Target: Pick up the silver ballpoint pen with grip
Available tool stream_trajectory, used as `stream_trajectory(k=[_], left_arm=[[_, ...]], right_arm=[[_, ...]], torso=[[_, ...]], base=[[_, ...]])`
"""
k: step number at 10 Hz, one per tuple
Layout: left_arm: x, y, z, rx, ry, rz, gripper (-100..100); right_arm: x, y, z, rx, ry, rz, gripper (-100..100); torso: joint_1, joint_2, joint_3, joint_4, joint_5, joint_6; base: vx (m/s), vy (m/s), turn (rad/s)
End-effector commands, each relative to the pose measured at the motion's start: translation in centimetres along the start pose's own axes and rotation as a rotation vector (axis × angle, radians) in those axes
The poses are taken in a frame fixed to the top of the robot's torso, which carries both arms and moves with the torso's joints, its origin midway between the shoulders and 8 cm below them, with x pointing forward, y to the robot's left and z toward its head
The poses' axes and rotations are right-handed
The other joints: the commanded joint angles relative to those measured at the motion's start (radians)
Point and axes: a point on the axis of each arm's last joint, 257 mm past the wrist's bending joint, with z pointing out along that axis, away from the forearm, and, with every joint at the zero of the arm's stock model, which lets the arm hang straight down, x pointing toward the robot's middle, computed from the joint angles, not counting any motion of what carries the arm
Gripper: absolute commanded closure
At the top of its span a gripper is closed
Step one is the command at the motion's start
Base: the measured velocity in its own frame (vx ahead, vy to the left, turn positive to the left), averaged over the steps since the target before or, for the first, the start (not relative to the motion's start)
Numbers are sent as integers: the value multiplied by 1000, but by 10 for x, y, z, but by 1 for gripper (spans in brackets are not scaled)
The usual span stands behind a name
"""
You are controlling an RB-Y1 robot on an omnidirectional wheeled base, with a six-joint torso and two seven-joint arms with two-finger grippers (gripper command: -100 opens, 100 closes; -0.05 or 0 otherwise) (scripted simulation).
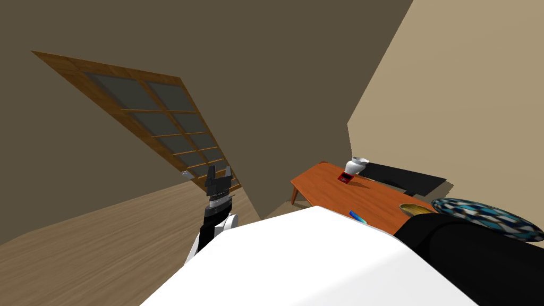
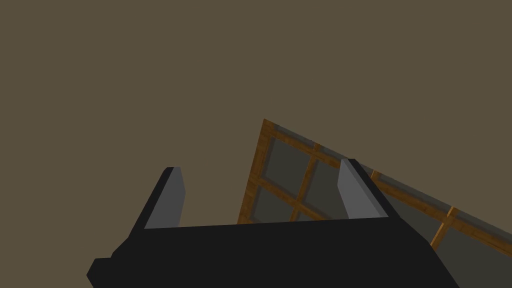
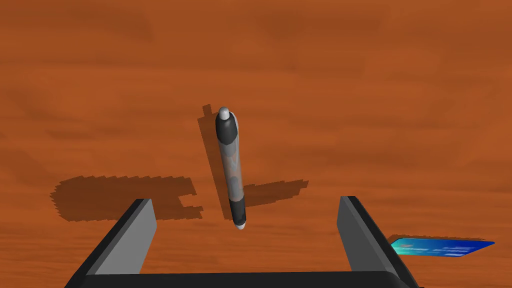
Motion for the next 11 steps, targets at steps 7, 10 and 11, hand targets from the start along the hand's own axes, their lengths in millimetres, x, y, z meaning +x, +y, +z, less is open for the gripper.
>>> stream_trajectory(k=[7,10,11], left_arm=[[0,0,0,0,0,0,0],[0,0,0,0,0,0,0],[0,0,0,0,0,0,0]], right_arm=[[9,6,8,4,0,6,100],[9,6,8,2,0,8,0],[2,1,3,1,0,1,100]], torso=[[3,-1,-1,0,0,-1],[2,-2,-1,0,0,0],[2,-2,-1,0,0,0]], base=[[-12,-18,10],[0,0,0],[31,38,-32]])
